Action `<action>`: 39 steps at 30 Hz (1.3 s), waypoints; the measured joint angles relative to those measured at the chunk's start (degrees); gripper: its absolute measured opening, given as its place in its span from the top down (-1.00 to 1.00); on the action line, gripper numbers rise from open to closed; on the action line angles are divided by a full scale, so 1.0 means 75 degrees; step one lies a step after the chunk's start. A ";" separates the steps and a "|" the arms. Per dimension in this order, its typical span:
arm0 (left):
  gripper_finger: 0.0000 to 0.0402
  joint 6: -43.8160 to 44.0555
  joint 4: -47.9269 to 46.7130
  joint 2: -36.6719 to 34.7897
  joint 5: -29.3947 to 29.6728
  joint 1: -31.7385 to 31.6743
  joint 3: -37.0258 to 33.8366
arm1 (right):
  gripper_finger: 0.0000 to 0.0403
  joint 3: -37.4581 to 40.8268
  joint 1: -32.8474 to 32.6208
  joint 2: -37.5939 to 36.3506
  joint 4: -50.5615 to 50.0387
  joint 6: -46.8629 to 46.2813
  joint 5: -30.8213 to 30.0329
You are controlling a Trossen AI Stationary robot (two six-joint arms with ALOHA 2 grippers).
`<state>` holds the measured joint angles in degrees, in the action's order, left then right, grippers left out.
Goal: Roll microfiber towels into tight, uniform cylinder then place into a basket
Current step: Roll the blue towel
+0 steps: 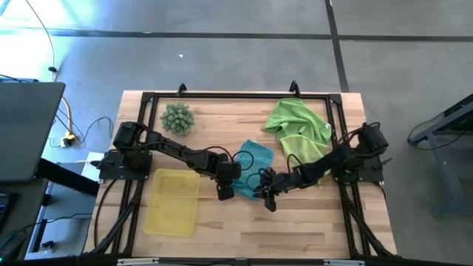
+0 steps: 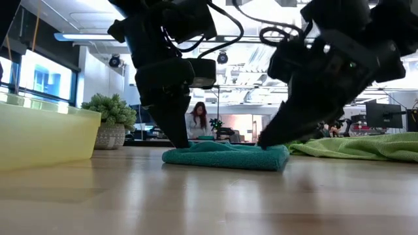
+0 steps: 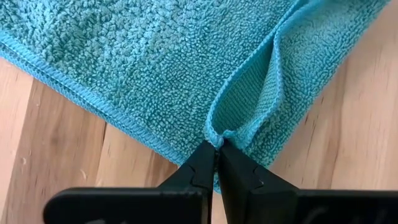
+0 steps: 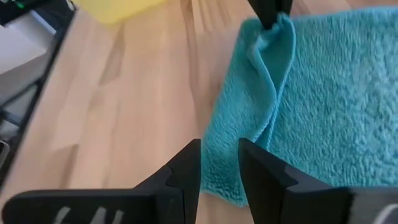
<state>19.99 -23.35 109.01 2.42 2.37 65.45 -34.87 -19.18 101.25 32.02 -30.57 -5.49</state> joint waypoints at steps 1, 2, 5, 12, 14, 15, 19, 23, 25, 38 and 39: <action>0.96 0.0000 0.0000 0.0000 0.0000 0.0000 0.0000 | 0.51 0.0000 0.0002 0.0082 0.0001 0.0002 0.0001; 0.96 0.0000 0.0000 0.0000 0.0000 -0.0001 0.0000 | 0.51 0.0000 0.0003 0.0152 -0.0009 0.0009 -0.0002; 0.96 0.0004 0.0000 0.0000 -0.0003 0.0000 0.0000 | 0.51 0.0000 0.0000 0.0347 0.0008 0.0138 -0.0101; 0.89 -0.0071 -0.0336 -0.0052 0.0398 0.0006 0.0030 | 0.51 -0.0015 0.0000 0.0415 -0.0103 0.0685 -0.0357; 0.81 -0.0273 -0.0933 -0.0061 0.0601 0.0006 0.0201 | 0.51 -0.0015 0.0000 0.0415 -0.0126 0.0784 -0.0349; 0.77 -0.0335 -0.1302 -0.0066 0.0692 0.0006 0.0321 | 0.51 -0.0015 0.0000 0.0415 -0.0145 0.0809 -0.0330; 0.59 -0.0626 -0.2488 -0.0079 0.0748 0.0000 0.0823 | 0.51 -0.0020 0.0003 0.0409 -0.0284 0.0924 -0.0157; 0.49 -0.1362 -0.2685 -0.0082 -0.0028 0.0113 0.1023 | 0.51 -0.0028 0.0008 0.0400 -0.0491 0.1796 0.0028; 0.48 -0.1845 -0.2496 -0.0082 -0.0456 0.0245 0.1023 | 0.51 -0.0029 0.0012 0.0394 -0.0572 0.2373 0.0172; 0.49 -0.4178 -0.0148 0.0224 -0.0370 0.0880 0.0976 | 0.51 0.0006 -0.0003 -0.0802 -0.3115 0.3482 0.1155; 0.49 -0.4318 0.0152 0.0290 -0.0370 0.0869 0.0979 | 0.51 0.0015 -0.0003 -0.0953 -0.3376 0.3564 0.1161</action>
<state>-12.40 -22.21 111.18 -0.36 8.89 72.79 -34.76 -19.20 94.10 6.70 -3.84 3.22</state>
